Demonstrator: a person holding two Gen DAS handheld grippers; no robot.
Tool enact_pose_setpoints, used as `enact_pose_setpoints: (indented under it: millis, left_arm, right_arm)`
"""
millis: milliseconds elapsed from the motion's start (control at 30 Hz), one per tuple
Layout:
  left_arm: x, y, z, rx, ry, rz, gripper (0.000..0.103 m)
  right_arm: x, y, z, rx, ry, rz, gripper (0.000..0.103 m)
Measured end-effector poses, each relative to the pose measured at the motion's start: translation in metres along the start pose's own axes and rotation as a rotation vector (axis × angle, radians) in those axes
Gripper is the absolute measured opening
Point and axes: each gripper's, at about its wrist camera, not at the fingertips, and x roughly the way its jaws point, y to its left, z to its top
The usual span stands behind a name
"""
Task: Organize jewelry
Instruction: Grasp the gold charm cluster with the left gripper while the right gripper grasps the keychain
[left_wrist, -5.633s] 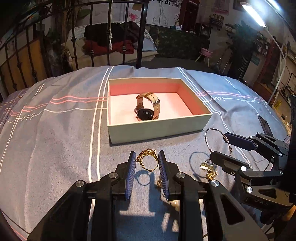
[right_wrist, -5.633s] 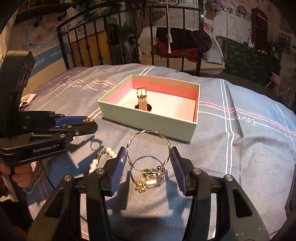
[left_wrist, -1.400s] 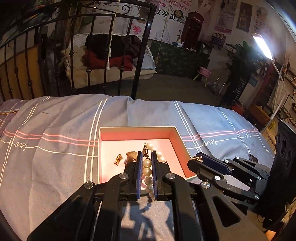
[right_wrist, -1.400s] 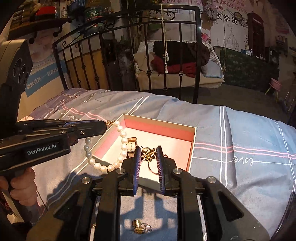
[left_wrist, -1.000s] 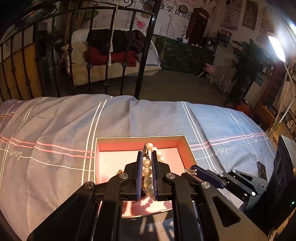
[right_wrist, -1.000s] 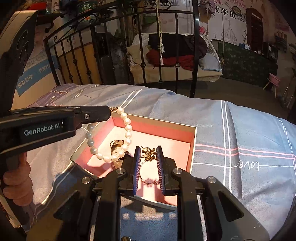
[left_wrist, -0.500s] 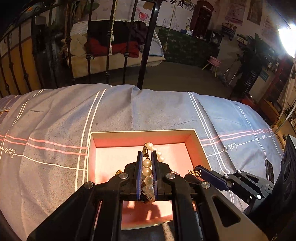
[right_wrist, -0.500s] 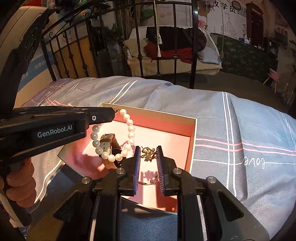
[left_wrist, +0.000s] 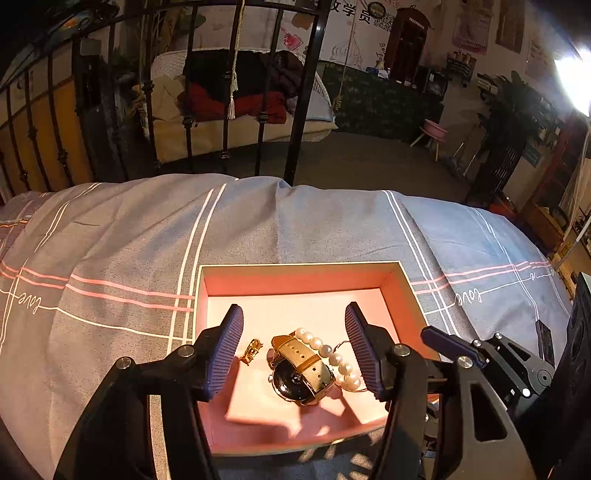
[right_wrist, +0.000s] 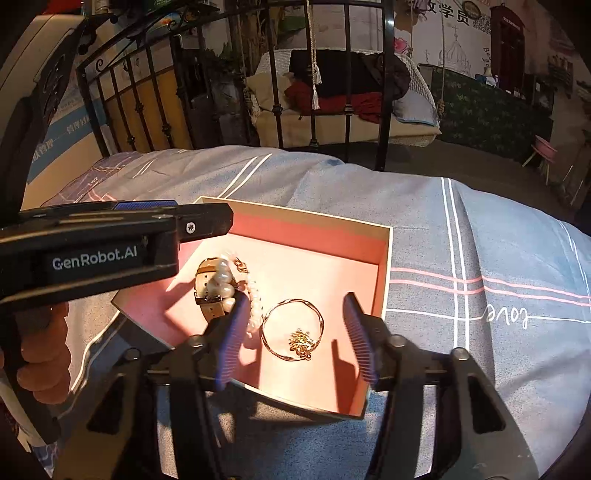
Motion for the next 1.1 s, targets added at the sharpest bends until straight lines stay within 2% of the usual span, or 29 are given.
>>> enact_pose_setpoints:
  millis: [100,200,367,500,600,700,767,900,1033,1100]
  left_arm:
    - [-0.018,-0.004,-0.015,0.022,-0.001,-0.009,0.063]
    - [-0.037,-0.006,-0.046,0.039,0.014,-0.051,0.067]
    - [-0.057,-0.013,-0.109,0.045,0.091,-0.143,0.067]
    - [-0.061,-0.019,-0.145,0.059,0.134,-0.127,0.067]
    - [-0.058,-0.025,-0.159,0.076,0.161,-0.121,0.065]
    - [-0.056,-0.035,-0.165,0.119,0.163,-0.113,0.057]
    - [-0.055,-0.041,-0.167,0.154,0.157,-0.109,0.051]
    - [-0.05,-0.048,-0.171,0.183,0.15,-0.094,0.036]
    - [-0.047,-0.047,-0.172,0.193,0.14,-0.069,0.017]
    - [-0.047,-0.045,-0.171,0.181,0.141,-0.078,0.017]
  right_arm:
    - [-0.027,-0.002,-0.01,0.008,-0.034,0.005,0.06]
    - [-0.052,-0.006,-0.034,0.041,-0.046,0.017,0.06]
    - [-0.069,-0.008,-0.087,0.087,0.009,0.034,0.06]
    - [-0.071,-0.006,-0.116,0.1,0.058,0.04,0.06]
    - [-0.066,-0.006,-0.123,0.104,0.087,0.046,0.059]
    - [-0.065,-0.003,-0.123,0.086,0.092,0.064,0.052]
    - [-0.064,0.0,-0.123,0.074,0.095,0.065,0.05]
    - [-0.059,0.004,-0.12,0.061,0.104,0.077,0.033]
    - [-0.06,0.006,-0.118,0.053,0.097,0.07,0.029]
    - [-0.059,0.005,-0.118,0.053,0.102,0.071,0.024]
